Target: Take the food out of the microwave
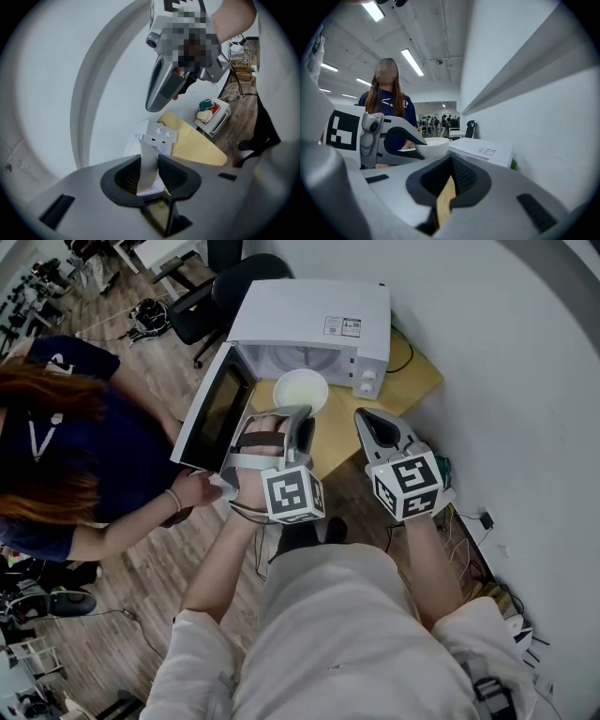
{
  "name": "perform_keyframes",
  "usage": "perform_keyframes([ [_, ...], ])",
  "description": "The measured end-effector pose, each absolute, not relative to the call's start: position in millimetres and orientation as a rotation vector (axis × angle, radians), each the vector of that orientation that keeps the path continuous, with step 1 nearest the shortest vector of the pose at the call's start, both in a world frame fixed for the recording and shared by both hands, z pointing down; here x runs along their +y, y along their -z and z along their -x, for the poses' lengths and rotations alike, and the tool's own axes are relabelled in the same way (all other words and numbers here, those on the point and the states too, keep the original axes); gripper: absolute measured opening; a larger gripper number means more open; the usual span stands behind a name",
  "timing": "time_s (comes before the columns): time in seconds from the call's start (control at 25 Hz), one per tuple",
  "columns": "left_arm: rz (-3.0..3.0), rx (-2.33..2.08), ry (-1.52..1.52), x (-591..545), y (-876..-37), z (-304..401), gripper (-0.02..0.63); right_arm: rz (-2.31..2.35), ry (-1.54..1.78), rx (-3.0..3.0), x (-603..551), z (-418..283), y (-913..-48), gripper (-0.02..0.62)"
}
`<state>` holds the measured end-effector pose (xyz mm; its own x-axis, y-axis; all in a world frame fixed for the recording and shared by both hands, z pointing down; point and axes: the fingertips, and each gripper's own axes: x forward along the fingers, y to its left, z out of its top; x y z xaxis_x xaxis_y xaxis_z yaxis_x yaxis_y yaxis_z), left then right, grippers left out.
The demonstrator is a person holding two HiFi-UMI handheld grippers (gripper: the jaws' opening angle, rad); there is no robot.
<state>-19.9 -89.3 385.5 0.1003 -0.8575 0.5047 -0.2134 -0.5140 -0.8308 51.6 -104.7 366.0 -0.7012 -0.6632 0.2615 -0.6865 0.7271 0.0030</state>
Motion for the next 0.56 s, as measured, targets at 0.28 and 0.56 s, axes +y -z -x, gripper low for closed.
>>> perform_keyframes([
  [0.28, 1.805, 1.048, 1.45, -90.4, -388.5, 20.4, 0.109, -1.08, -0.14, -2.676, -107.7, -52.6, -367.0, -0.003],
  [0.56, 1.801, 1.053, 1.46, -90.8, -390.2, 23.4, 0.109, -1.079, -0.164, -2.67, -109.0, -55.5, -368.1, -0.003],
])
